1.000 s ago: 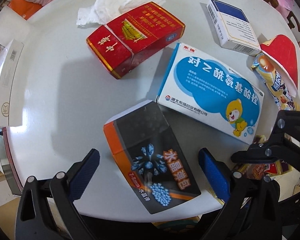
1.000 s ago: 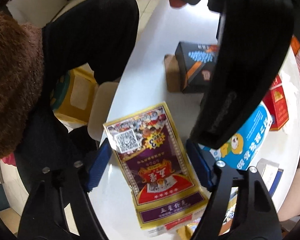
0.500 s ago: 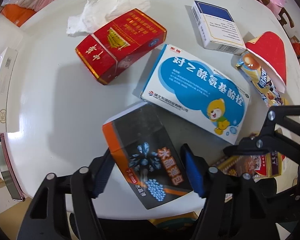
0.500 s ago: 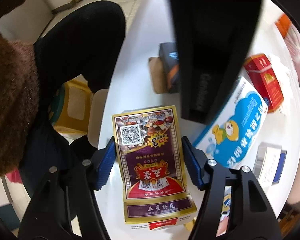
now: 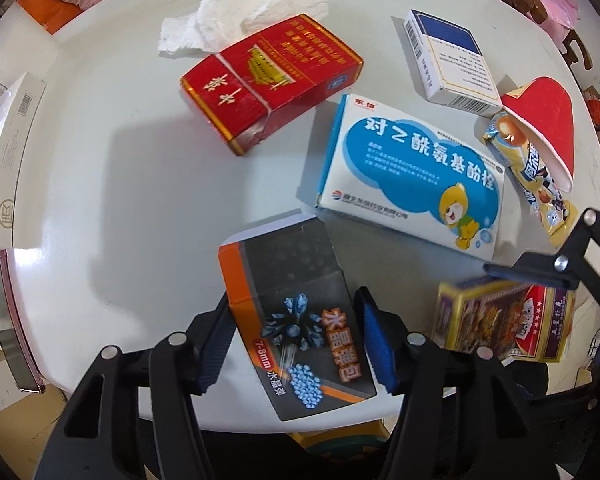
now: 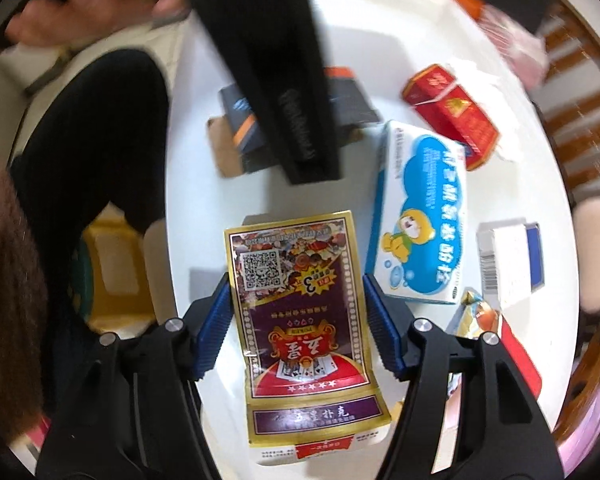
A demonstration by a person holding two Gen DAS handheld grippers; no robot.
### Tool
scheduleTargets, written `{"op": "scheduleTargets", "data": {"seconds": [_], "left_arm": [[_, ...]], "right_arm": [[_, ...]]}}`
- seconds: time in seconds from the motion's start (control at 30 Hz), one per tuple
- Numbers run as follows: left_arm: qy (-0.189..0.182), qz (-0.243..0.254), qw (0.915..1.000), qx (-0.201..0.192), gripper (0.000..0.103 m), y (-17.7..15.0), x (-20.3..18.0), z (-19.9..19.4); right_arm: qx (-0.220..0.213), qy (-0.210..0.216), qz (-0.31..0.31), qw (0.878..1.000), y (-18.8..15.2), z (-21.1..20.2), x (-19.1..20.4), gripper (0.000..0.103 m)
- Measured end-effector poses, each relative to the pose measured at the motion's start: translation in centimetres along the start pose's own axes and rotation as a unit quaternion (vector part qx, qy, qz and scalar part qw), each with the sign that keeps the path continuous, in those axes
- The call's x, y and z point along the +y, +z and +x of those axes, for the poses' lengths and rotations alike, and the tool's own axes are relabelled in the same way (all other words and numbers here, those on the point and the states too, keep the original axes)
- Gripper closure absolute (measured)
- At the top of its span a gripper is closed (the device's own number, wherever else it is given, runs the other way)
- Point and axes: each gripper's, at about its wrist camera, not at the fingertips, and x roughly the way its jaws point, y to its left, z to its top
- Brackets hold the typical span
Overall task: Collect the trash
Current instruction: 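Grasp the black box with the left tool while the right tool grasps the yellow packet, then carry both held boxes off the table down over the beige bin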
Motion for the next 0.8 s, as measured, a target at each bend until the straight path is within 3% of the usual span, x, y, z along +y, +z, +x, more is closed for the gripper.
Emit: {"op": "scheduleTargets", "data": {"seconds": [0.2,0.33,0.43,0.8], "left_arm": [[-0.006,-0.004,0.9998,-0.019,0.046,-0.8,0.1,-0.9],[-0.008,0.000,0.9995,-0.030,0.046,-1.8,0.3,-1.6],[-0.009,0.004,0.9993,-0.037,0.046,-2.8,0.0,-2.4],[-0.011,0.026,0.9975,-0.065,0.046,-7.3,-1.8,-4.9]], "right_arm": [[-0.024,-0.032,0.080,0.996,-0.3,-1.5,0.4,0.041],[-0.033,-0.030,0.134,0.990,-0.9,-2.4,0.9,0.041],[-0.030,-0.079,0.146,0.986,-0.8,-3.1,1.4,0.041],[-0.044,-0.109,0.237,0.964,-2.2,-6.0,3.2,0.041]]}}
